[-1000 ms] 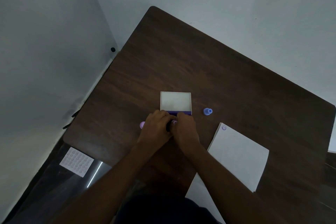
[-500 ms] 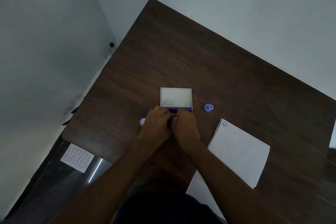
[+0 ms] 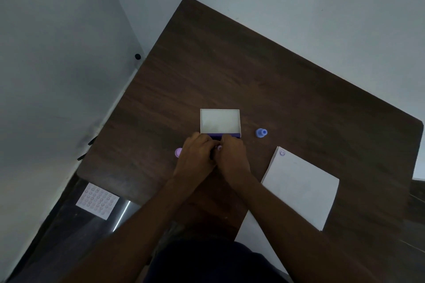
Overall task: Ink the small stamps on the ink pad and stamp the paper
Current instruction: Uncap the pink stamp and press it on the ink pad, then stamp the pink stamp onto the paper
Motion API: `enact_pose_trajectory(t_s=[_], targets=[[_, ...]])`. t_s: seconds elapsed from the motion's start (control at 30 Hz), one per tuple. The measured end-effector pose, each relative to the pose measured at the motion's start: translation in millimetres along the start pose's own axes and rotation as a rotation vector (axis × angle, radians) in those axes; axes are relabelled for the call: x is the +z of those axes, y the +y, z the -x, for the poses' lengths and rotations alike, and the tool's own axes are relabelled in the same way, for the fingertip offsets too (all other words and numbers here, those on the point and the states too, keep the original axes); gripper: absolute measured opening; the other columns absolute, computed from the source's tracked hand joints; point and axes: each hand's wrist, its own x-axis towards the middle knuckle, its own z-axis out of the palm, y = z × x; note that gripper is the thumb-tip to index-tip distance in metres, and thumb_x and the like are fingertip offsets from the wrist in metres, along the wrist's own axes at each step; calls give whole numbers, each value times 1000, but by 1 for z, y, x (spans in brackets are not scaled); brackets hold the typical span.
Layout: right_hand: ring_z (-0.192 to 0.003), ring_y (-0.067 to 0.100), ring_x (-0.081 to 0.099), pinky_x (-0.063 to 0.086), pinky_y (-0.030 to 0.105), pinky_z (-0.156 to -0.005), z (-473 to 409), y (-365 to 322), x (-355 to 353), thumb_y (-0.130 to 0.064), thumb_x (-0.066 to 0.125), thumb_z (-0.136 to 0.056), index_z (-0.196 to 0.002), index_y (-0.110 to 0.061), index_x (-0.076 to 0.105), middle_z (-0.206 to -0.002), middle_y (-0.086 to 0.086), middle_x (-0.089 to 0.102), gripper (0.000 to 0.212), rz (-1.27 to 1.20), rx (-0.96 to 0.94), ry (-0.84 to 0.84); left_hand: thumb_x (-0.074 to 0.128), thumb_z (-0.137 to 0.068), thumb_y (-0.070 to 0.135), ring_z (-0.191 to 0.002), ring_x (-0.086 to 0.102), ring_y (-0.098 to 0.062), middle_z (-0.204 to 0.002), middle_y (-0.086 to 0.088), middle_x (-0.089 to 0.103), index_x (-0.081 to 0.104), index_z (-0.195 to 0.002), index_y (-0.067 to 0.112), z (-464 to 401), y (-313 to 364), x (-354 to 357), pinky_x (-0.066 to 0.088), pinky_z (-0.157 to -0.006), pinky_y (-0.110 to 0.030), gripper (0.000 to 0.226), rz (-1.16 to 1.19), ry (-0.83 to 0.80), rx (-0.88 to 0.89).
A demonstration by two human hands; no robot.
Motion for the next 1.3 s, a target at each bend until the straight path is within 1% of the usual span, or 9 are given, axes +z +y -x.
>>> enact_pose_trajectory(t_s=[0.1,0.2,0.33,0.5,0.6,0.7,0.83,1.03,1.3], targets=[[-104,26,55,43,32,-87,2,-1,0,-17,50,-94,-109,-2,55,-113,16,61,22,1,-28,7,59,-88,36,-120,48,-23,-129,-6,57,55,-129,13,1,2,4,27,-104,-34,48,-35,-68,-40],[-100,26,57,44,33,-84,3,-3,-2,-17,51,-93,-106,-2,56,-111,16,62,20,-5,-37,26,70,-80,17,-94,64,-34,-99,-14,70,70,-103,5,3,4,0,46,-88,-42,26,-9,32,38],[-102,27,59,46,32,-86,3,-7,-7,-18,52,-93,-111,-3,56,-112,15,63,25,33,-28,18,84,-56,32,-74,66,-17,-81,3,70,72,-84,22,6,16,-18,54,-64,-29,32,-15,-31,-21],[-90,25,63,48,29,-76,8,4,-19,-18,53,-91,-97,-2,63,-95,13,67,20,-75,-28,-13,66,-81,32,-105,58,-23,-115,-3,64,62,-120,17,15,15,-23,42,-92,-34,42,81,67,34],[-73,9,59,41,14,-63,21,20,-30,-27,61,-88,-84,-12,66,-79,0,65,16,-276,-8,78,65,-84,33,-123,48,-21,-136,-5,52,48,-137,17,24,23,-27,35,-105,-34,58,65,48,3],[-71,9,63,50,18,-64,39,35,-43,-31,69,-83,-81,-15,71,-77,-3,70,17,-527,-11,155,60,-88,37,-130,41,-18,-144,-3,43,39,-143,20,31,29,-27,33,-110,-37,61,66,42,-55],[-54,14,51,43,23,-46,61,54,-63,-21,69,-82,-89,-4,71,-68,8,62,18,-1212,177,-26,65,-86,25,-120,52,-22,-133,-8,54,50,-133,15,39,41,-26,41,-104,-37,50,142,111,25],[-62,18,48,40,28,-56,88,82,-83,-18,69,-73,-88,-3,70,-73,11,56,21,-1909,185,-245,68,-86,22,-114,58,-22,-124,-6,63,59,-124,14,41,62,-17,35,-98,-25,40,131,67,61],[-62,19,45,42,28,-55,101,97,-94,-22,52,-86,-95,-3,58,-75,11,53,22,-2287,28,-292,60,-91,26,-107,56,-9,-118,4,64,64,-116,23,24,89,0,37,-93,-18,25,148,-49,134]])
